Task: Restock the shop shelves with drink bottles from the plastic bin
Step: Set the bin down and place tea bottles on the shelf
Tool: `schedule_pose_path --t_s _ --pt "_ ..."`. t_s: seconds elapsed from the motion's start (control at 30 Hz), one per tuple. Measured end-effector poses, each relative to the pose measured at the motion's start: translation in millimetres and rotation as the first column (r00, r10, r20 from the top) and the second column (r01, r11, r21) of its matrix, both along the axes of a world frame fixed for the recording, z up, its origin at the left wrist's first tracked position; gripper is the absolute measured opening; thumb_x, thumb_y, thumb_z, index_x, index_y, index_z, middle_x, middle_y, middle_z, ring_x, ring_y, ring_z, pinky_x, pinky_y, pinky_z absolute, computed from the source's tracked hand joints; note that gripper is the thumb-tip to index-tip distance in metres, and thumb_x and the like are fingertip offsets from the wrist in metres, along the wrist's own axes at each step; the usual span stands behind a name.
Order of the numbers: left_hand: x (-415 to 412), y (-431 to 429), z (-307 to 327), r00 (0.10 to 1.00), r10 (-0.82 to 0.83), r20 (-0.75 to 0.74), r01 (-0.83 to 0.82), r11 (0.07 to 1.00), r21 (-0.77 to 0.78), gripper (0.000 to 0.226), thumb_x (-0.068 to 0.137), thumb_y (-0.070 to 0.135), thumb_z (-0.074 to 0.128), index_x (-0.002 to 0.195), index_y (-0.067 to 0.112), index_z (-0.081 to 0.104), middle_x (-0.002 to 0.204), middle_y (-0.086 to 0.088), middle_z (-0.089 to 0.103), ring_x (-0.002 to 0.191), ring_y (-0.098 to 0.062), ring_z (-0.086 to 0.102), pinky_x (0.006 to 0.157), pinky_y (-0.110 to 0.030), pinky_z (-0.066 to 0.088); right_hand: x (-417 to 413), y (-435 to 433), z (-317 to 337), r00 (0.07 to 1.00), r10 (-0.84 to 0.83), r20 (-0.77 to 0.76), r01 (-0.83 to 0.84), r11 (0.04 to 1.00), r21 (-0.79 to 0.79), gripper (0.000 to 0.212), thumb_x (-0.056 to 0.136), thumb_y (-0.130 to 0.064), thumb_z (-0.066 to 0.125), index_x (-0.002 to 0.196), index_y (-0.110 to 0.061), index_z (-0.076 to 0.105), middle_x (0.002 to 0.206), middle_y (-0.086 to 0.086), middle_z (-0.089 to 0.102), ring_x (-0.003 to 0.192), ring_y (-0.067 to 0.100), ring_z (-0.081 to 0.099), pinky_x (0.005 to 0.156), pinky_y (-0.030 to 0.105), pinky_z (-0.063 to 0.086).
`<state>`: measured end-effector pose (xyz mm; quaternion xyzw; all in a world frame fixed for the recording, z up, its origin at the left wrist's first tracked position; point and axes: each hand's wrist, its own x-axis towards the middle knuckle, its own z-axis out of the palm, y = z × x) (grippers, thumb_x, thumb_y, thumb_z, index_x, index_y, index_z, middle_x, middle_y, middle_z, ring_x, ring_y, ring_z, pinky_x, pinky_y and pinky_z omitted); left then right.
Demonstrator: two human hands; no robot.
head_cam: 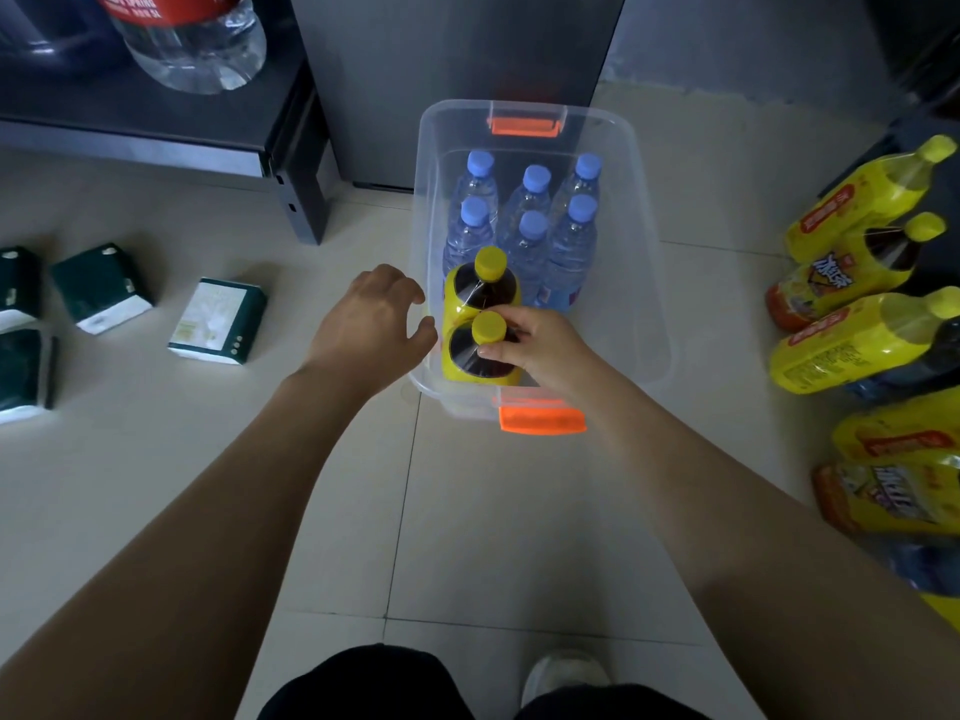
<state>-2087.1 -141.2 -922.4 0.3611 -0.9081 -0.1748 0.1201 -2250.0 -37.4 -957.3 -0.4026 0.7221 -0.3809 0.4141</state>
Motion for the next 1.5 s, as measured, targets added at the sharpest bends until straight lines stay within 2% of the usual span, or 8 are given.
schedule_pose_path --t_s 0.23,0.5,0.7,0.83,1.1,1.27,1.37,1.5 --pt "-1 -2 2 1.000 -0.008 -0.009 0.008 1.000 -0.013 0.031 0.085 0.022 0.059 0.109 0.003 0.062 0.114 -0.015 0.056 0.107 -0.031 0.052 0.088 -0.039 0.043 -2 3 1 0.998 -0.036 0.048 0.039 0.997 -0.065 0.035 0.078 -0.012 0.073 0.108 -0.029 0.065 0.104 0.000 0.068 0.104 0.017 0.062 0.102 0.042 0.045" --pt "-4 -7 21 1.000 -0.020 -0.022 0.019 0.999 -0.046 0.032 0.086 0.023 0.058 0.111 0.003 0.061 0.115 -0.015 0.056 0.109 -0.031 0.050 0.090 -0.038 0.041 -1 13 19 0.944 -0.156 0.290 0.220 0.954 -0.205 0.034 0.080 0.002 0.067 0.104 -0.022 0.065 0.103 -0.001 0.066 0.100 0.012 0.061 0.099 0.031 0.046" --pt "-17 -14 61 0.999 -0.036 -0.023 0.033 0.995 -0.096 0.032 0.086 0.024 0.059 0.111 0.004 0.060 0.116 -0.014 0.055 0.112 -0.031 0.049 0.089 -0.039 0.042 -10 16 59 0.916 -0.237 0.323 0.325 0.912 -0.252 0.028 0.083 0.003 0.064 0.097 -0.021 0.066 0.081 -0.015 0.070 0.081 -0.003 0.064 0.078 0.013 0.048" --pt "-30 -20 104 0.998 -0.061 0.002 0.061 0.990 -0.127 0.032 0.086 0.024 0.059 0.110 0.003 0.060 0.114 -0.015 0.055 0.111 -0.033 0.049 0.087 -0.041 0.043 -21 17 103 0.880 -0.302 0.366 0.411 0.870 -0.272 0.026 0.083 0.002 0.064 0.092 -0.022 0.066 0.075 -0.015 0.071 0.076 -0.001 0.065 0.078 0.015 0.051" --pt "-73 -10 261 0.971 -0.144 0.191 0.177 0.970 -0.169 0.037 0.088 0.028 0.051 0.116 0.005 0.056 0.117 -0.014 0.053 0.112 -0.032 0.047 0.087 -0.044 0.046 -52 35 277 0.842 -0.394 0.370 0.509 0.807 -0.299 0.024 0.083 0.002 0.064 0.100 -0.014 0.065 0.075 -0.013 0.071 0.075 0.004 0.065 0.077 0.019 0.052" --pt "-108 3 409 0.948 -0.213 0.237 0.259 0.948 -0.183 0.042 0.091 0.028 0.047 0.125 0.006 0.049 0.128 -0.013 0.048 0.123 -0.029 0.041 0.094 -0.043 0.042 -73 57 423 0.803 -0.483 0.349 0.584 0.753 -0.303 0.026 0.082 0.002 0.065 0.084 -0.024 0.065 0.068 -0.016 0.069 0.066 -0.003 0.062 0.072 0.015 0.052" --pt "-127 9 504 0.927 -0.269 0.260 0.313 0.938 -0.146 0.045 0.091 0.029 0.048 0.129 0.004 0.047 0.134 -0.014 0.045 0.127 -0.031 0.038 0.102 -0.045 0.038 -85 76 522 0.776 -0.530 0.341 0.626 0.710 -0.322 0.026 0.081 0.002 0.066 0.083 -0.024 0.065 0.078 -0.011 0.068 0.067 -0.003 0.063 0.075 0.017 0.051" --pt "-149 24 628 0.908 -0.344 0.240 0.388 0.906 -0.170 0.047 0.090 0.031 0.049 0.127 0.001 0.049 0.131 -0.018 0.047 0.122 -0.034 0.044 0.100 -0.045 0.039 -97 107 660 0.747 -0.576 0.331 0.664 0.656 -0.358 0.023 0.082 0.000 0.066 0.087 -0.022 0.065 0.086 -0.006 0.066 0.076 0.006 0.063 0.080 0.023 0.051"
